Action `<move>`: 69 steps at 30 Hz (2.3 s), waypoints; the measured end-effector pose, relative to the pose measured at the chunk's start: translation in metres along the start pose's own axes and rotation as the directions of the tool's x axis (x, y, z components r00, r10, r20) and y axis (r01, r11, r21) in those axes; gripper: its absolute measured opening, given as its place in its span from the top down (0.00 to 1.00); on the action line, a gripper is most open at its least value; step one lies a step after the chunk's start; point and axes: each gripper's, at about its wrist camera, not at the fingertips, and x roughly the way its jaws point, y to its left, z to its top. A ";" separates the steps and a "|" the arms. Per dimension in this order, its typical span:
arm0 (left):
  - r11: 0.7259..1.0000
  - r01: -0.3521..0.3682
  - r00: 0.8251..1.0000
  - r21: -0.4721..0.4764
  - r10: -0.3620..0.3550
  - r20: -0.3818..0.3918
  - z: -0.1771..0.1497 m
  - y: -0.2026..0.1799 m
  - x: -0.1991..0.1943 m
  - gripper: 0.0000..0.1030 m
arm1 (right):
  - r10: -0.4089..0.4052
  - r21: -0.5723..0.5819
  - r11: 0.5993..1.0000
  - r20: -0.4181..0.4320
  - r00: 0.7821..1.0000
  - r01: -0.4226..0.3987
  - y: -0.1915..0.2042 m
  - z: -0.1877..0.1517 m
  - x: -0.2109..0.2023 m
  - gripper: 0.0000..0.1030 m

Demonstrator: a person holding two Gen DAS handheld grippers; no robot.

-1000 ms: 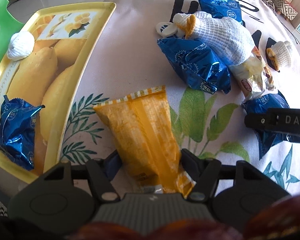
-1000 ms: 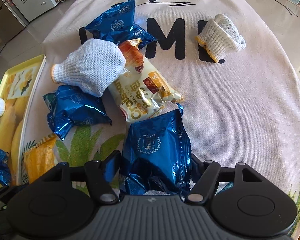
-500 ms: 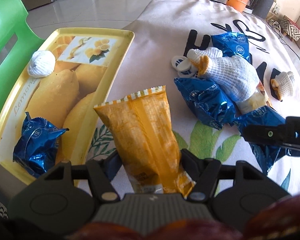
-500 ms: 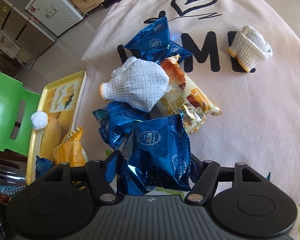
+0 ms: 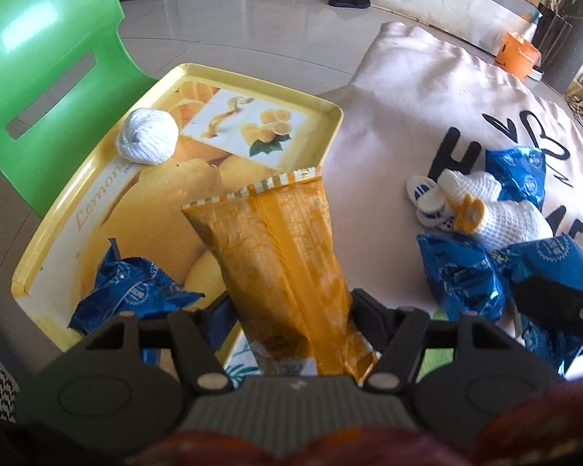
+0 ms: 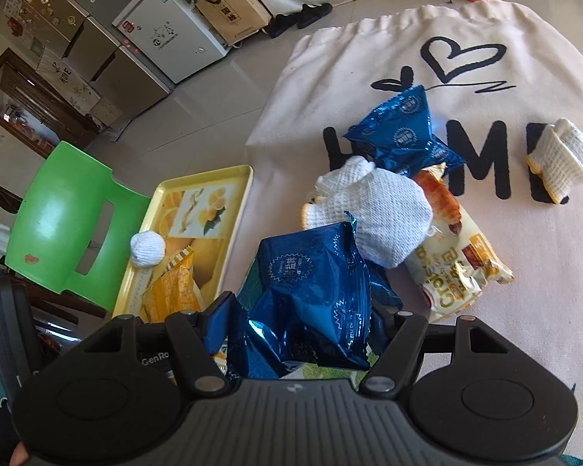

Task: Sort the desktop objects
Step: 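Carry the yellow bag with the left tool while the right tool carries the blue bag to the tray, then release the blue bag onto the tray with the right tool while the left tool drops the yellow bag, then move the right tool over the white knit cap on the mat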

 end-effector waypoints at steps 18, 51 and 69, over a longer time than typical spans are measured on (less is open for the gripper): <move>0.949 -0.090 0.995 -0.301 0.098 0.012 0.038 0.085 -0.003 0.38 | 0.163 -0.155 0.975 0.012 0.987 -0.159 0.082 0.020 0.058 0.34; 0.867 -0.204 0.968 -0.454 0.247 0.036 0.046 0.128 -0.013 0.01 | 0.207 -0.171 0.964 -0.001 0.978 -0.204 0.116 0.019 0.107 0.22; 0.923 -0.170 0.980 -0.346 0.196 0.041 0.042 0.090 -0.013 0.01 | 0.101 -0.183 0.978 0.005 0.995 -0.098 0.091 0.019 0.082 0.22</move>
